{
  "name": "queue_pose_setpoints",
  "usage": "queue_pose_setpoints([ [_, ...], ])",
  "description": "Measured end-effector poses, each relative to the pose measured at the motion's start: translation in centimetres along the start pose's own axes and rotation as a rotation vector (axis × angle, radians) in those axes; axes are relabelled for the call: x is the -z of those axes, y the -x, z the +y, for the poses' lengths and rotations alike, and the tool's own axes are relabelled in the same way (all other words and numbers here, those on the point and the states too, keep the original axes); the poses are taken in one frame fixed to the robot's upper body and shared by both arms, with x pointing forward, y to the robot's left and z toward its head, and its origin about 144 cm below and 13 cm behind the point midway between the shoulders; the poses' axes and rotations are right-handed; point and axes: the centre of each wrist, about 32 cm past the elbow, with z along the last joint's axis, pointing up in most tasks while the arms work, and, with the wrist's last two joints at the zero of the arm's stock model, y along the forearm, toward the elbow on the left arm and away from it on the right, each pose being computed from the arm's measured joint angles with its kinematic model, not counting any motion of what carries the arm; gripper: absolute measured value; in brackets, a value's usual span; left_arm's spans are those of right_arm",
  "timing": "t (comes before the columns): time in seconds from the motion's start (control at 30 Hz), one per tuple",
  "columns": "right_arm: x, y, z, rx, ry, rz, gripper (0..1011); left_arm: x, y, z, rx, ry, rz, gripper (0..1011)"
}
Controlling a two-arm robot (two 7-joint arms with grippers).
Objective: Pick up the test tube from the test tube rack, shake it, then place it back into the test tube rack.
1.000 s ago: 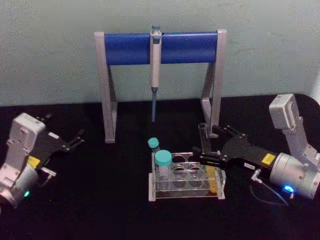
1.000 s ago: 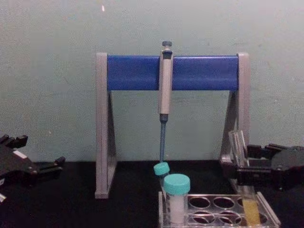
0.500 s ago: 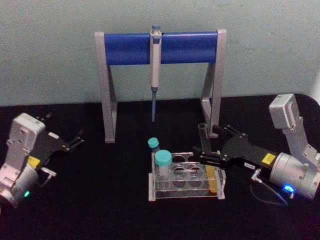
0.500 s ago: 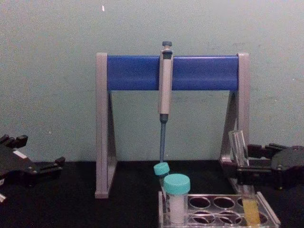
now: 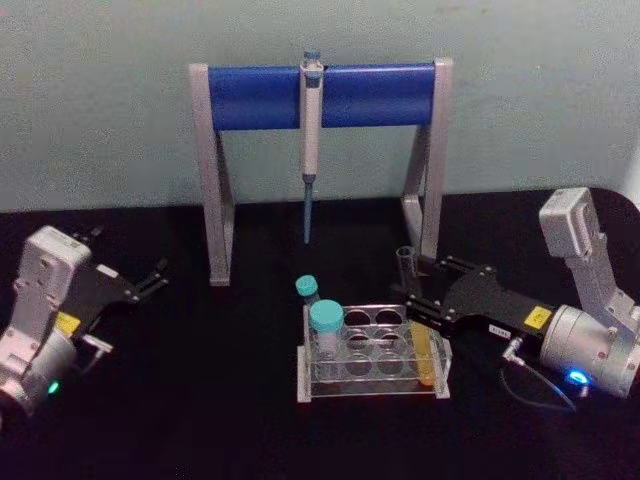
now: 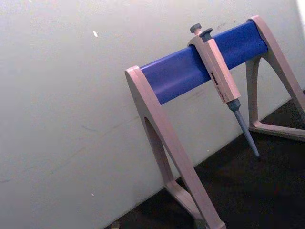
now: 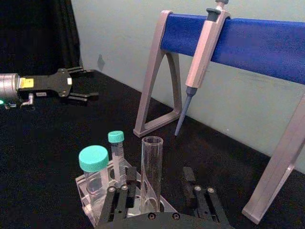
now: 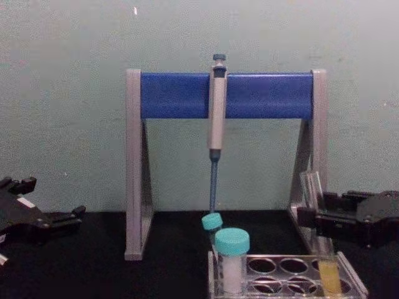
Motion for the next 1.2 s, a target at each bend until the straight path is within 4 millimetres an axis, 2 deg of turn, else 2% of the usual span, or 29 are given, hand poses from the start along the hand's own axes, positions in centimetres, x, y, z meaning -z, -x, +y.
queue_pose_setpoints([
  [0.23, 0.0, 0.0, 0.0, 0.0, -0.001, 0.0, 414, 0.0, 0.0, 0.0, 0.0, 0.0, 0.0, 1001],
  [0.3, 0.0, 0.0, 0.0, 0.0, -0.001, 0.0, 382, 0.0, 0.0, 0.0, 0.0, 0.0, 0.0, 1001],
  [0.37, 0.0, 0.0, 0.0, 0.0, -0.001, 0.0, 294, 0.0, 0.0, 0.0, 0.0, 0.0, 0.0, 1001],
  [0.47, 0.0, 0.0, 0.0, 0.0, -0.001, 0.0, 230, 0.0, 0.0, 0.0, 0.0, 0.0, 0.0, 1001],
  [1.2, 0.1, -0.11, -0.1, -0.002, -0.021, 0.001, 230, 0.0, 0.0, 0.0, 0.0, 0.0, 0.0, 1001],
])
